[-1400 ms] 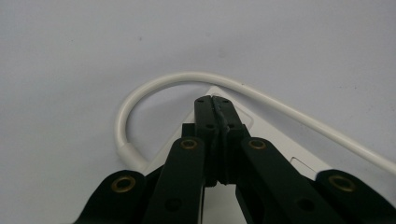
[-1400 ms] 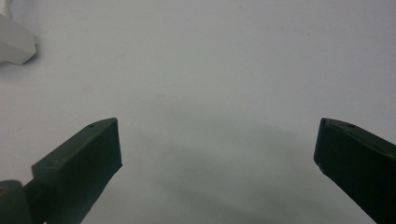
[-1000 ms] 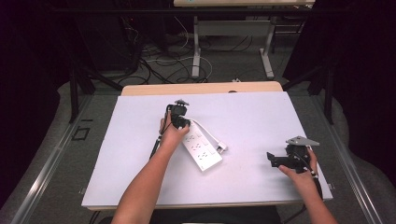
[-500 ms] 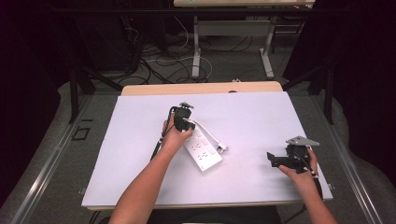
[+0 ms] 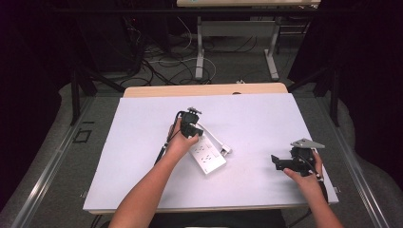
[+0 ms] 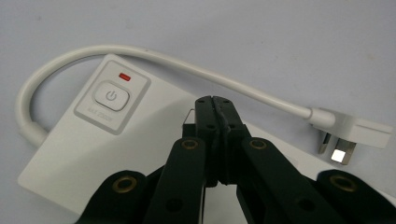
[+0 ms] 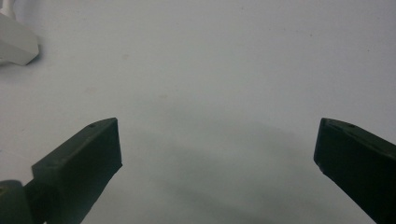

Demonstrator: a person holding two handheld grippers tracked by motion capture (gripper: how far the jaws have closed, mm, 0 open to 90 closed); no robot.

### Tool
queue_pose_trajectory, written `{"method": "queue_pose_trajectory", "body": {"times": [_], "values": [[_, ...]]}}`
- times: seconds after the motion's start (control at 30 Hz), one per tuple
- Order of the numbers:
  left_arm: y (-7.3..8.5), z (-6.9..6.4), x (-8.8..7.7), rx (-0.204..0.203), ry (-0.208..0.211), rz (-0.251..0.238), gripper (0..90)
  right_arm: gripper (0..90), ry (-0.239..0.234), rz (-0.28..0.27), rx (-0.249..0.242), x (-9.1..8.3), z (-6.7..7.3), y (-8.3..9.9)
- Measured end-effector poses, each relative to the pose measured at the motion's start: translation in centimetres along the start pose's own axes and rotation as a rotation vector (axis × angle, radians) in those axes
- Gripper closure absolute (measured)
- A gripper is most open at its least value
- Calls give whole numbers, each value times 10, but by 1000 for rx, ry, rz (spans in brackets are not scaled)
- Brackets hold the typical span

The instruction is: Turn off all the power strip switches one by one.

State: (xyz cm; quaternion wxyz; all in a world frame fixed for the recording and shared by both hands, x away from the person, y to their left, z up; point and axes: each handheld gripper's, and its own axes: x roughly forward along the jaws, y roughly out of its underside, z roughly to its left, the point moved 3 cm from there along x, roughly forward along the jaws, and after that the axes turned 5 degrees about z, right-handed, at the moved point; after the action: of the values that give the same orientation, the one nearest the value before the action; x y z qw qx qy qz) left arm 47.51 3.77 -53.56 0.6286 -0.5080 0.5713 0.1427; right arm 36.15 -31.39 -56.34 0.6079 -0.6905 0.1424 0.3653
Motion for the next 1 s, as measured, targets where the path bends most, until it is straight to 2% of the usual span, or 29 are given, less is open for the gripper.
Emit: {"method": "queue_pose_trajectory", "body": {"times": [0.53,0.57,0.7,0.8,1.0], "values": [[1,-7,5,27,7,33,900,1,-1,0,5,0,0,0],[1,-8,6,13,11,27,900,2,-1,1,4,0,0,0],[2,-9,6,8,12,29,900,1,0,0,4,0,0,0],[2,-9,6,24,6,28,900,1,0,1,3,0,0,0],[2,-8,5,29,3,33,900,1,1,0,-1,0,0,0]]}}
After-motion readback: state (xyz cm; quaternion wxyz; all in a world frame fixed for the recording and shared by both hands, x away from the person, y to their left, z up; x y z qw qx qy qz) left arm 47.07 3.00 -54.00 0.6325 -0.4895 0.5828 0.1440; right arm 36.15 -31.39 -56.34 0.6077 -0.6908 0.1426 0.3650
